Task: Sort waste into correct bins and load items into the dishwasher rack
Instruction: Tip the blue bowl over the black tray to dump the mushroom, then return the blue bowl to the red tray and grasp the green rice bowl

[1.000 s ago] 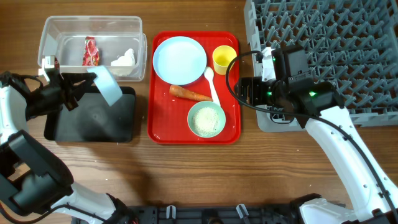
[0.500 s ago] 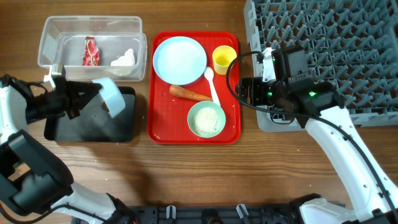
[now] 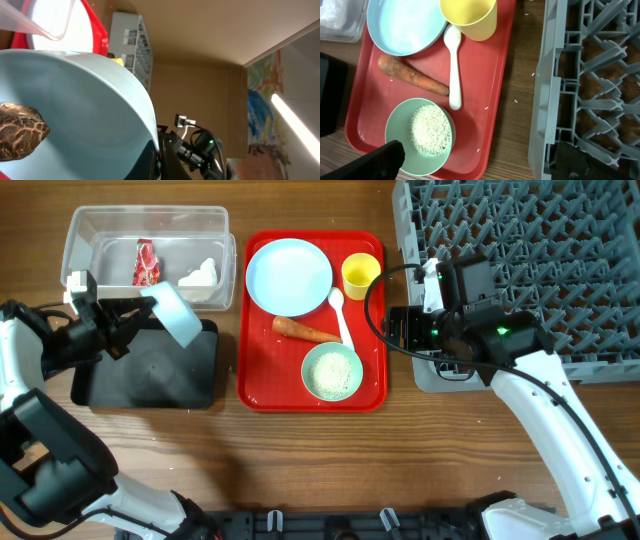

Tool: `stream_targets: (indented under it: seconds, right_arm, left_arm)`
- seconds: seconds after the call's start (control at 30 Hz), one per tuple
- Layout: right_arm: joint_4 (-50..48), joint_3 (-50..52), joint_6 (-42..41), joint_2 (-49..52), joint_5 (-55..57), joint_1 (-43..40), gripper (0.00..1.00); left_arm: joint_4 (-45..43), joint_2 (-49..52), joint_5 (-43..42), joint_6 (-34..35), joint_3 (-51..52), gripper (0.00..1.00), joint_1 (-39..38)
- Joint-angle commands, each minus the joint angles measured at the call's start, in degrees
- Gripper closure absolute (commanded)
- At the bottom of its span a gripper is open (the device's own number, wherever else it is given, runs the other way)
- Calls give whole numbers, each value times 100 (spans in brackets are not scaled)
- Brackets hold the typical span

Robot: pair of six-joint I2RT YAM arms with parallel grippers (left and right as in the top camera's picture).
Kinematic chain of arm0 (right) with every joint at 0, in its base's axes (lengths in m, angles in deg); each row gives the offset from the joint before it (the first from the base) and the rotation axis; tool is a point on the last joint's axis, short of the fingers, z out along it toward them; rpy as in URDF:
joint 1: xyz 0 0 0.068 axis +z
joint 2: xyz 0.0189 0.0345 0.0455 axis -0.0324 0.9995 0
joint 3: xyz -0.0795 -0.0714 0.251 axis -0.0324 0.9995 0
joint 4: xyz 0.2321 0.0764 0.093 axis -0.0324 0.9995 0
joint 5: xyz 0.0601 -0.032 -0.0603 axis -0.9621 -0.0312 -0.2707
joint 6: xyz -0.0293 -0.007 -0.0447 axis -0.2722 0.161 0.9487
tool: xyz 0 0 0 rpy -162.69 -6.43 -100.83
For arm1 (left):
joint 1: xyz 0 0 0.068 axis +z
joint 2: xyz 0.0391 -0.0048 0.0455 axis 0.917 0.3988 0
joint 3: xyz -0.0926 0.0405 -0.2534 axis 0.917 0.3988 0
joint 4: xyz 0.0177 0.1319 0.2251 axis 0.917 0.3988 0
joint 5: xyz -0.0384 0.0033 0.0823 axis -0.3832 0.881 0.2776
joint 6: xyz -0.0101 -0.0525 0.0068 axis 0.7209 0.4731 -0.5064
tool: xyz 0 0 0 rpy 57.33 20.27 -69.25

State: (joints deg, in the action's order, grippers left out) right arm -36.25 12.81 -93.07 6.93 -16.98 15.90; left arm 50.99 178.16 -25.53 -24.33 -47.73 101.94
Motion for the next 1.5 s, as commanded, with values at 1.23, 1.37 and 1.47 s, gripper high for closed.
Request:
stream_targets:
  seconds: [1.23, 1.37, 1.47]
  right_arm:
    - [79, 0, -79, 160, 120, 28, 0]
    - [92, 0, -164, 160, 122, 28, 0]
    - [131, 0, -162, 160, 122, 28, 0]
  left_arm:
    - [-2041, -962, 5342, 1703, 125, 96, -4227]
    - [-2273, -828, 7263, 2553, 136, 96, -5458]
    - [-2367, -776, 7696, 2918, 136, 96, -5624]
